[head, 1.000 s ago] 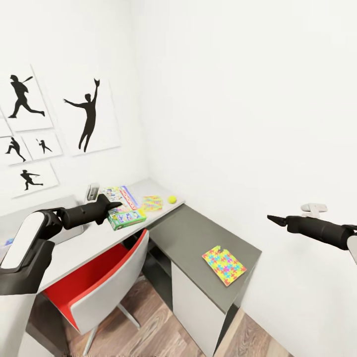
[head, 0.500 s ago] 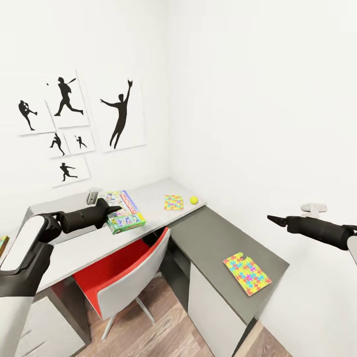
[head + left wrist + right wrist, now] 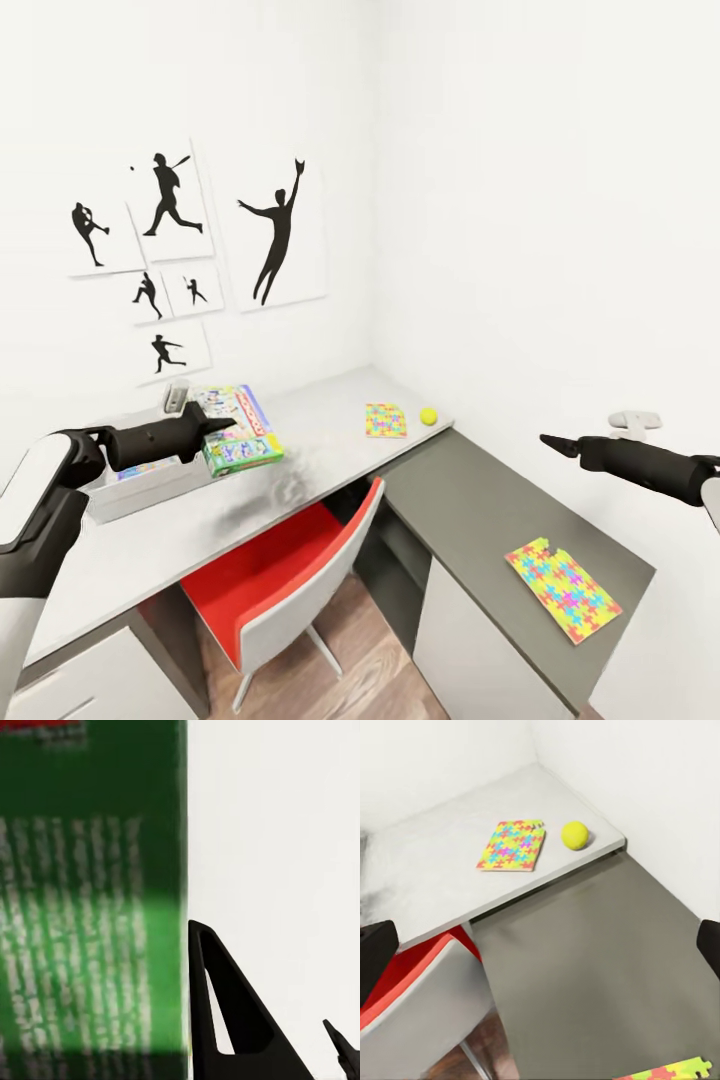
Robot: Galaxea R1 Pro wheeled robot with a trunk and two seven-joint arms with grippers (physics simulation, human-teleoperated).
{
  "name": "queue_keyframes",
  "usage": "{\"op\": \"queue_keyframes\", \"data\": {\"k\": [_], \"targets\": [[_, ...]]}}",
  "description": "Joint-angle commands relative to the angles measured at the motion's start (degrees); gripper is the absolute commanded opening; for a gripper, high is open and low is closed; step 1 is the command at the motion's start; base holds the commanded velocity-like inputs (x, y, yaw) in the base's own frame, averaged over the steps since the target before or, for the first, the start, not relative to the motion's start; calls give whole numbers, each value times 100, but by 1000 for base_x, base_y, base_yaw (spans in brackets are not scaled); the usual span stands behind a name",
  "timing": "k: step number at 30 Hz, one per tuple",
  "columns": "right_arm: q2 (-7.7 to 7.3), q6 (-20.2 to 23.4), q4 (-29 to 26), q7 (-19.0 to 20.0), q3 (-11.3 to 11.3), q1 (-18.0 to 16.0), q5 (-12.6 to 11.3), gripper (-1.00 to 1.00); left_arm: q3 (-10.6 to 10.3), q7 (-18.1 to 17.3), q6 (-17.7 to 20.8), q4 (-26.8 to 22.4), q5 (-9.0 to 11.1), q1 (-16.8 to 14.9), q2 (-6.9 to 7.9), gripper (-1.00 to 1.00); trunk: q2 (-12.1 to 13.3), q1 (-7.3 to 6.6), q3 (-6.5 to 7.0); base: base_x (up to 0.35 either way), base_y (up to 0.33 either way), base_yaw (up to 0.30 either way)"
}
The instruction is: Put all the toys in the child's room - the three board games (two on the bed and one on the table), the two jigsaw puzzles on the table, and the tennis ball on the table - inside the toy box on the table in the child's room.
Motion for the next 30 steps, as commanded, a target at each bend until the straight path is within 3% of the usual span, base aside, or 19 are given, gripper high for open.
{"op": "queue_keyframes", "data": {"k": [1, 8, 17, 19, 20, 22, 23, 27, 29, 30], "targets": [[-2, 40, -4, 46, -11, -11, 36, 100, 7, 58, 37, 5, 85, -11, 2, -100, -13, 6, -13, 184, 315, 1], [-20, 81, -4, 152, -10, -28, 7, 100, 4, 53, 77, 131, 98, -50, -28, -100, -13, 6, -13, 182, 316, 84], [-19, 85, -4, 174, -8, -33, 7, 100, -25, 58, 82, 181, 94, -80, -78, -100, -13, 6, -13, 182, 317, 267], [-18, 86, -4, 176, -9, -33, 6, 100, -53, 62, 76, 275, 62, -171, -155, -100, -13, 6, -13, 197, 314, 290], [-19, 86, -4, 176, -8, -33, 5, 100, -69, 64, 72, 351, 47, -221, -211, -100, -13, 6, -13, 206, 311, 291], [-16, 86, -4, 177, -7, -34, 6, 100, -206, 77, 64, 662, 0, -419, -501, -100, -13, 6, -13, 217, 307, 292], [-14, 86, -4, 176, -7, -34, 6, 100, -364, 87, 61, 861, -81, -604, -728, -100, -13, 6, -13, 224, 304, 293], [-13, 86, -4, 177, -7, -34, 4, 100, -690, 93, 64, 1122, -382, -992, -1098, -100, -13, 6, -13, 229, 298, 293], [-14, 86, -4, 175, -9, -34, 8, 100, -895, 113, 77, 1240, -617, -1311, -1436, -100, -13, 6, -13, 240, 277, 294], [-15, 86, -4, 176, -9, -34, 9, 100, -924, 125, 77, 1235, -648, -1351, -1485, -100, -13, 6, -13, 201, 211, 294]]}}
